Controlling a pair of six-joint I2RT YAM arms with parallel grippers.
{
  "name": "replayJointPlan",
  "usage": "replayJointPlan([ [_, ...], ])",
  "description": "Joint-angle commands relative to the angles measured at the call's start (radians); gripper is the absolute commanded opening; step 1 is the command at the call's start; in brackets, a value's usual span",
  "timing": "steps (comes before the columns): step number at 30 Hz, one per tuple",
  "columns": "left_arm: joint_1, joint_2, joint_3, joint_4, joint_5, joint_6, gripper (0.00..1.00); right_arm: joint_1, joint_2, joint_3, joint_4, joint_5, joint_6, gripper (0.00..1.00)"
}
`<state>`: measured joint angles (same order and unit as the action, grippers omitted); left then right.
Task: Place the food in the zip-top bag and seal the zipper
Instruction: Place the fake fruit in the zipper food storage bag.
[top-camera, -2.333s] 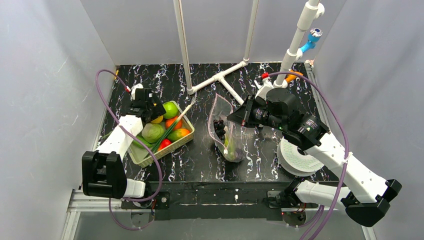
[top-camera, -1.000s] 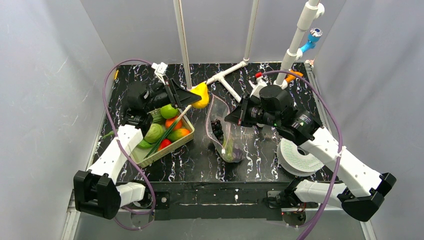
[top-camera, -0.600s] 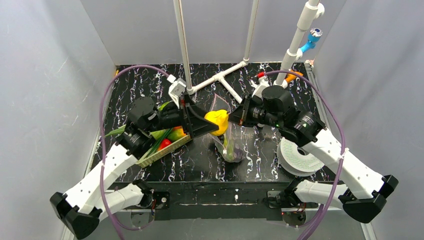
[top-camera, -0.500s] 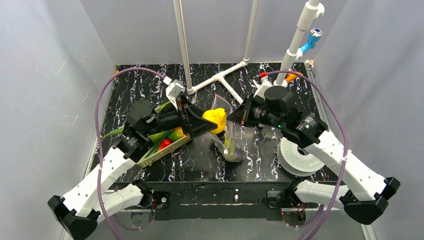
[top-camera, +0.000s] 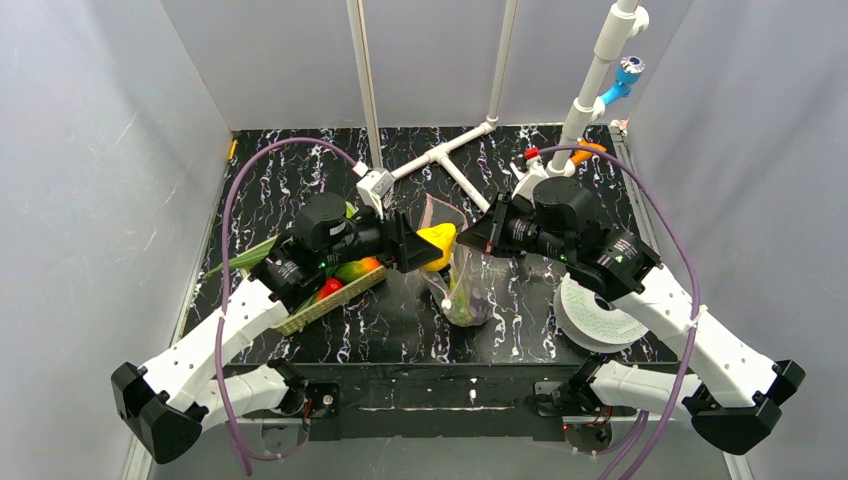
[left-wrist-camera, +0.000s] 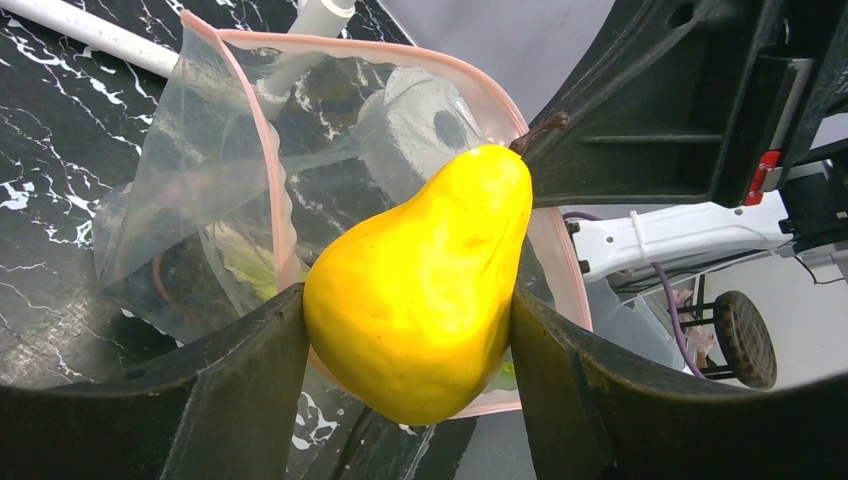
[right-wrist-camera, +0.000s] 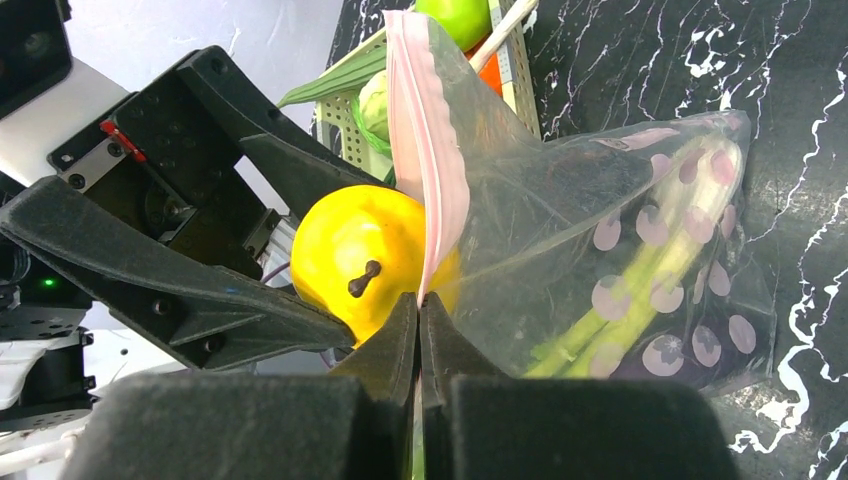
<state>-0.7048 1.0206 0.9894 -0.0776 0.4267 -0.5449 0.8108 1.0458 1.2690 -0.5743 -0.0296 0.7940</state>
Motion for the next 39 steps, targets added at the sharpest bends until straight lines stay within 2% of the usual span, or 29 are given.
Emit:
replayJointPlan([
  [1, -0.006, -0.005, 0.054, -0.045, -0.009, 0.029, 0.48, -0.005, -0.029, -0.003, 0.049, 0.012, 0.004, 0.01],
  [9, -0.006, -0.022, 0.083, -0.079, -0.023, 0.036, 0.68, -0.005, -0.036, -0.008, 0.052, 0.009, 0.006, 0.01],
  [15, -0.007, -0.029, 0.106, -0.1, -0.038, 0.03, 0.68, -0.005, -0.038, 0.0, 0.059, 0.008, 0.007, 0.01],
  [18, -0.006, -0.031, 0.096, -0.056, -0.028, 0.0, 0.69, -0.005, -0.03, 0.01, 0.074, -0.012, 0.01, 0.01],
  [22, -0.008, -0.034, 0.079, 0.057, -0.007, -0.042, 0.64, -0.005, -0.016, 0.017, 0.094, -0.033, 0.021, 0.01],
  [26, -0.011, -0.073, -0.008, 0.277, -0.004, -0.07, 0.6, -0.005, -0.015, 0.011, 0.112, -0.05, 0.038, 0.01],
  [29, -0.012, -0.079, -0.072, 0.402, -0.002, -0.08, 0.63, -0.007, -0.025, 0.0, 0.129, -0.057, 0.052, 0.01],
  [36, -0.014, -0.069, -0.071, 0.37, 0.012, -0.032, 0.69, -0.012, -0.049, -0.006, 0.137, -0.052, 0.066, 0.01],
  [39, -0.014, -0.072, -0.076, 0.365, 0.005, -0.029, 0.75, -0.016, -0.056, -0.009, 0.143, -0.05, 0.072, 0.01],
])
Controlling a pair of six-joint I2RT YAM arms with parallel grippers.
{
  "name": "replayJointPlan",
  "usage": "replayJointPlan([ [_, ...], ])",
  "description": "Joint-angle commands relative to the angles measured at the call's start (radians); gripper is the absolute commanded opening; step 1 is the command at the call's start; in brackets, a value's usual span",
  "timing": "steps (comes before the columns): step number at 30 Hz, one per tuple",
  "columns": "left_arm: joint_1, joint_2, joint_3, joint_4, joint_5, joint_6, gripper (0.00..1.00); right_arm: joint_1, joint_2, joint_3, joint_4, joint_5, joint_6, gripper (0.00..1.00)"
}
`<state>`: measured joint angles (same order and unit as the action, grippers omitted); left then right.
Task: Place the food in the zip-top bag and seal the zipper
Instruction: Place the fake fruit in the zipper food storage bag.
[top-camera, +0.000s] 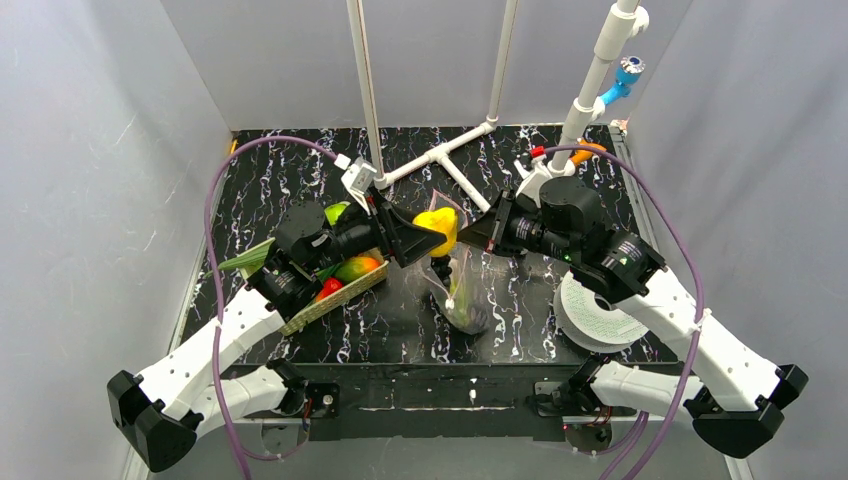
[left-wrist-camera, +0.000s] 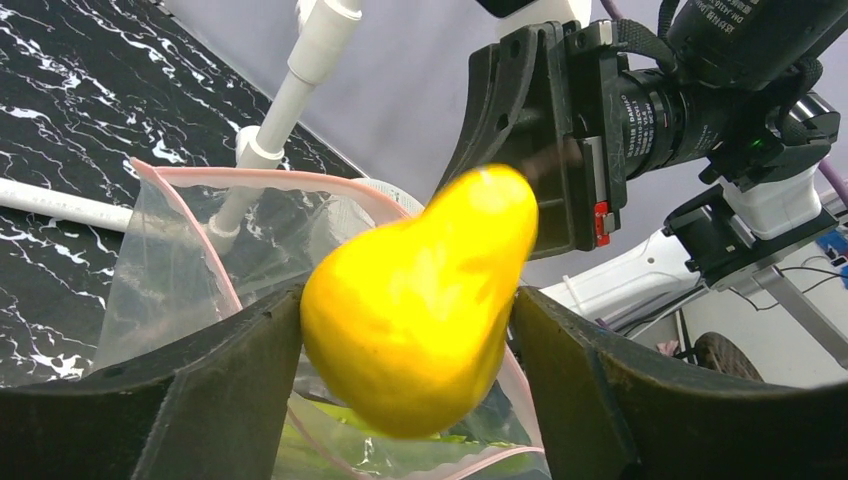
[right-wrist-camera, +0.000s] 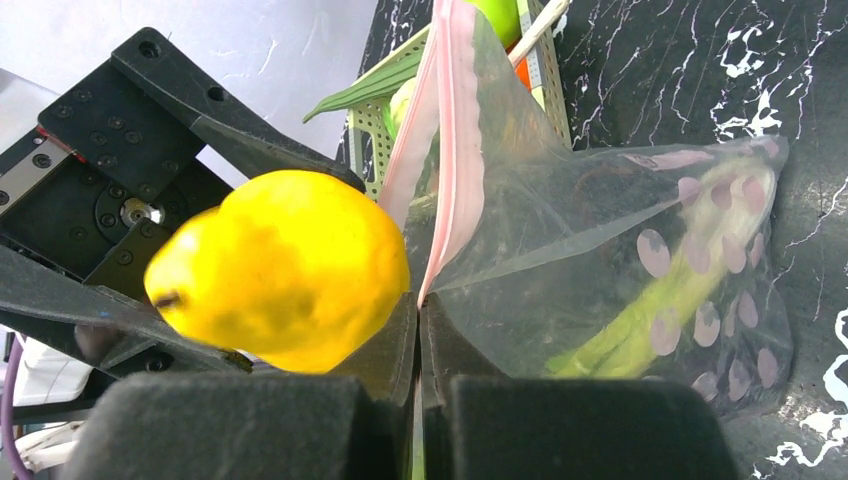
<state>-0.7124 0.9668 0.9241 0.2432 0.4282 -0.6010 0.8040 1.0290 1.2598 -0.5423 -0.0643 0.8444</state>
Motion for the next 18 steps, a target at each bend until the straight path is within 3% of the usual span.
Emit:
replayJointPlan([
  [1, -0.007, -0.019, -0.013, 0.042, 0.001, 0.029, 0.76, -0.009, -0.04, -0.002, 0.113, -0.015, 0.023, 0.01],
  [5, -0.006, -0.018, -0.011, 0.013, -0.014, 0.044, 0.87, -0.014, -0.044, -0.008, 0.114, -0.02, 0.028, 0.01],
  [11, -0.007, -0.037, 0.018, -0.044, -0.031, 0.08, 0.89, -0.021, -0.052, -0.017, 0.111, -0.022, 0.03, 0.01],
  [18, -0.006, -0.066, 0.128, -0.316, -0.084, 0.172, 0.86, -0.029, -0.058, -0.025, 0.109, -0.028, 0.031, 0.01],
])
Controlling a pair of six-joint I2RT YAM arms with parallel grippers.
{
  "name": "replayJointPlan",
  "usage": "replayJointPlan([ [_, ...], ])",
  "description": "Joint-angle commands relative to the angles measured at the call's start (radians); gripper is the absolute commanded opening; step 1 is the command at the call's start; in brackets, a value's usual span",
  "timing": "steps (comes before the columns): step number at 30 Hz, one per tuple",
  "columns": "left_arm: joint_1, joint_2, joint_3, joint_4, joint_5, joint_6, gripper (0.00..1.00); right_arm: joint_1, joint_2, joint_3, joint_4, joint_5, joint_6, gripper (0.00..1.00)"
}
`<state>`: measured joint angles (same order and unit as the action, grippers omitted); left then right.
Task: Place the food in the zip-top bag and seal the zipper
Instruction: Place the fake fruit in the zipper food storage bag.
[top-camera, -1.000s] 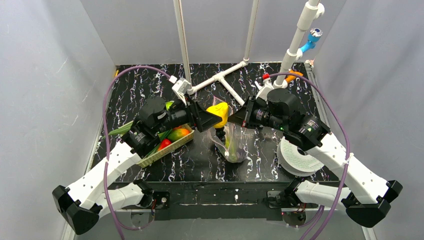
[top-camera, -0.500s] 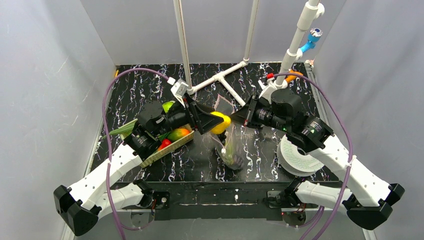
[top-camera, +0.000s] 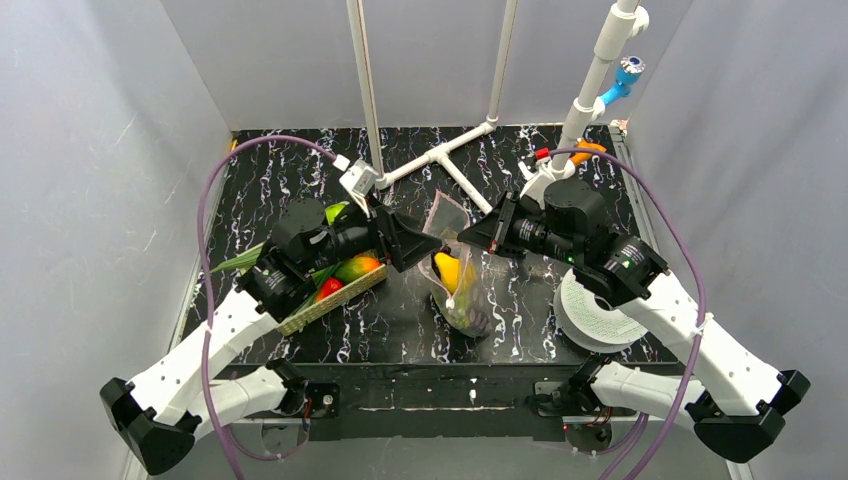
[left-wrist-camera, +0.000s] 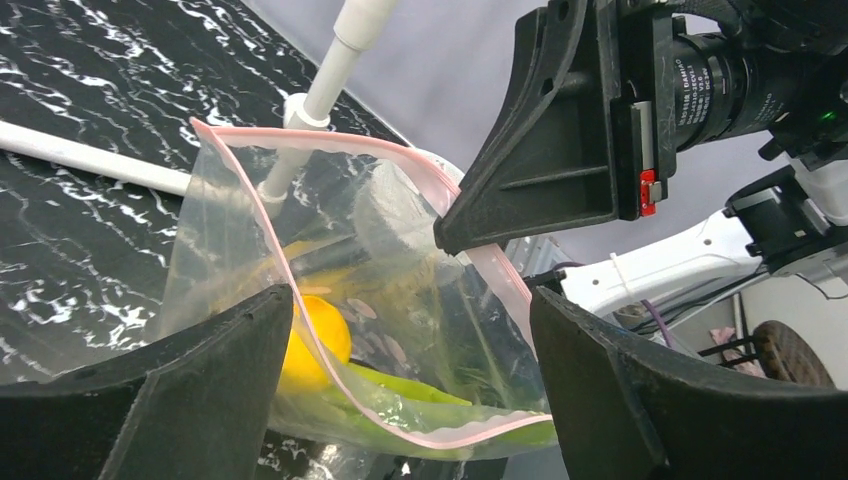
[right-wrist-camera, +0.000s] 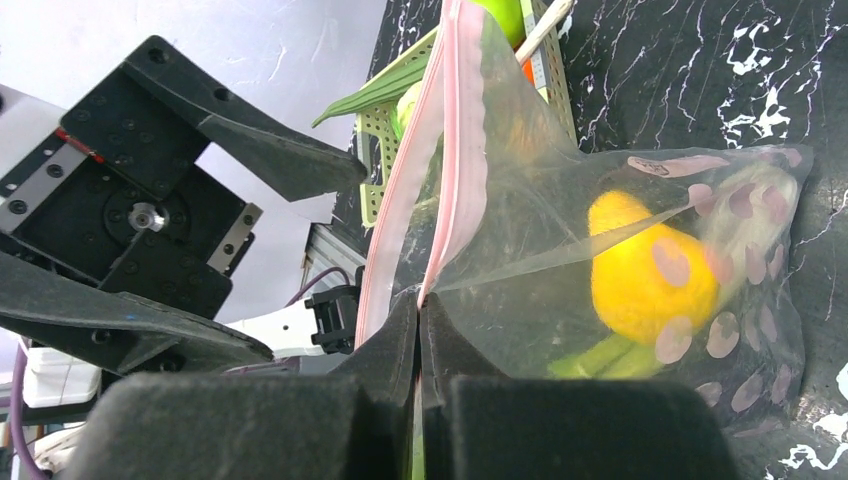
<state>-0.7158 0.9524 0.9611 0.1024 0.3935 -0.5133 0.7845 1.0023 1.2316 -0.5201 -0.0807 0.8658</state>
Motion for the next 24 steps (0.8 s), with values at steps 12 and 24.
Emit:
replayJointPlan([
  [12, -0.003, -0.069, 0.207, -0.742, -0.688, 0.31, 0.93, -0.022, -0.046, -0.009, 0.077, -0.02, 0.002, 0.01],
  [24, 0.176, 0.024, 0.028, -0.769, -0.935, 0.185, 0.98, -0.034, -0.044, -0.009, 0.07, -0.039, -0.001, 0.01],
])
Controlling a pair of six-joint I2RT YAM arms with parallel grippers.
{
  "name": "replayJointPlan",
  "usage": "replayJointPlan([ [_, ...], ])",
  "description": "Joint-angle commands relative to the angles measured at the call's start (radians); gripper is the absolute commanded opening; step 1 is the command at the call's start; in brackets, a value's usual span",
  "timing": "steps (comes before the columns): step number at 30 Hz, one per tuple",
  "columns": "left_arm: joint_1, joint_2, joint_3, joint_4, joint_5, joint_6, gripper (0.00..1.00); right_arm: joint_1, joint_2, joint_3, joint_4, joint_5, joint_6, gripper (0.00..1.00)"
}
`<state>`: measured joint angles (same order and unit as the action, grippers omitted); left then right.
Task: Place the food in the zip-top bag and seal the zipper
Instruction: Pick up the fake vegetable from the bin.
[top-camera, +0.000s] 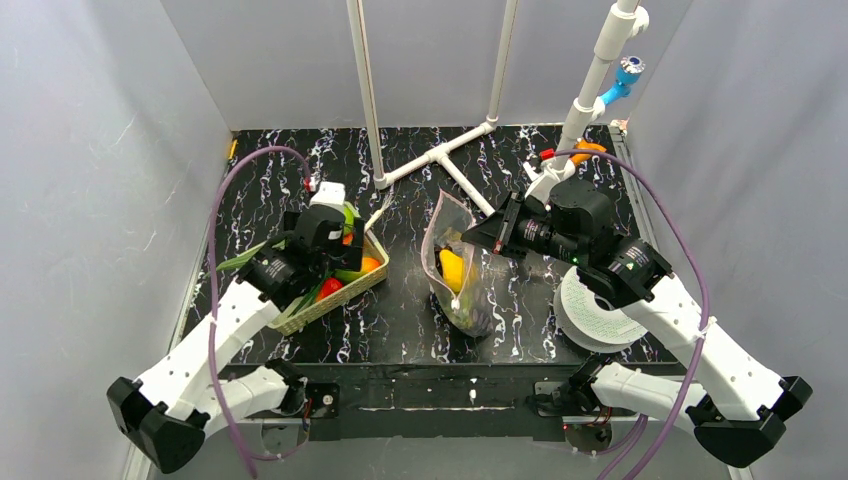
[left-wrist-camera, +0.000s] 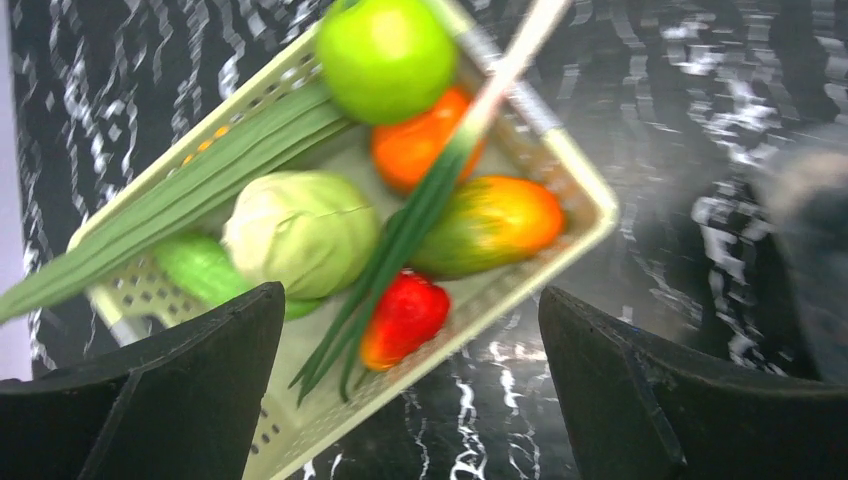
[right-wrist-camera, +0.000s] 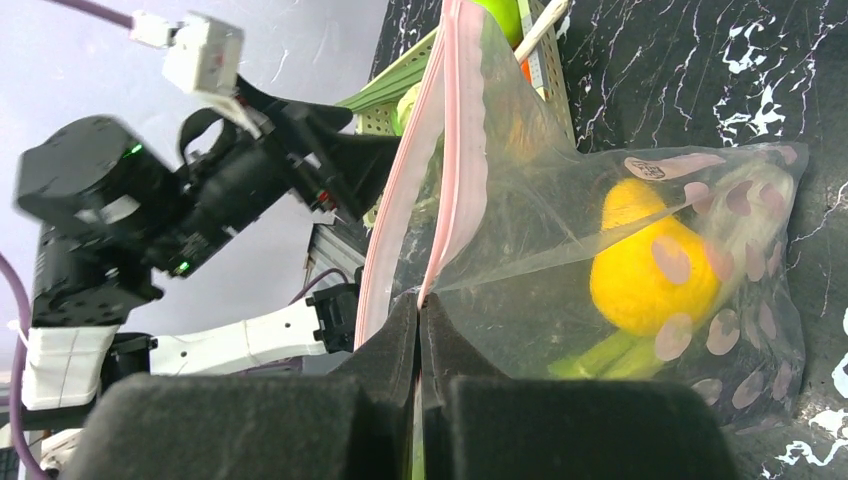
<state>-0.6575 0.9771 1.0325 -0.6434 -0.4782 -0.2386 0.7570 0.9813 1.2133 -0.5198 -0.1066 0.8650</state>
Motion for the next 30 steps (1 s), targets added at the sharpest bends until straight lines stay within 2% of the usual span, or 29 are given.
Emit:
replayJointPlan([
  [1, 0.176, 0.004, -0.057, -0.019, -0.019, -0.126, 0.98, -0.008, -0.024, 0.008, 0.068, -0.013, -0.001, 0.01],
  [5, 0.355, 0.028, -0.102, -0.01, 0.094, -0.261, 0.98, -0.011, -0.03, 0.0, 0.067, -0.012, 0.0, 0.01],
  [10, 0.428, 0.112, -0.102, -0.023, 0.074, -0.426, 0.98, -0.013, -0.029, -0.01, 0.072, -0.018, 0.007, 0.01],
  [17, 0.444, 0.247, -0.065, -0.128, -0.02, -0.595, 0.98, -0.018, -0.03, -0.012, 0.069, -0.017, 0.008, 0.01],
  [24, 0.449, 0.244, -0.114, -0.066, -0.032, -0.593, 0.98, -0.024, -0.025, -0.012, 0.068, -0.02, 0.005, 0.01],
  [30, 0.45, 0.215, -0.093, -0.054, -0.02, -0.609, 0.98, -0.029, -0.008, -0.01, 0.078, -0.037, 0.008, 0.01],
])
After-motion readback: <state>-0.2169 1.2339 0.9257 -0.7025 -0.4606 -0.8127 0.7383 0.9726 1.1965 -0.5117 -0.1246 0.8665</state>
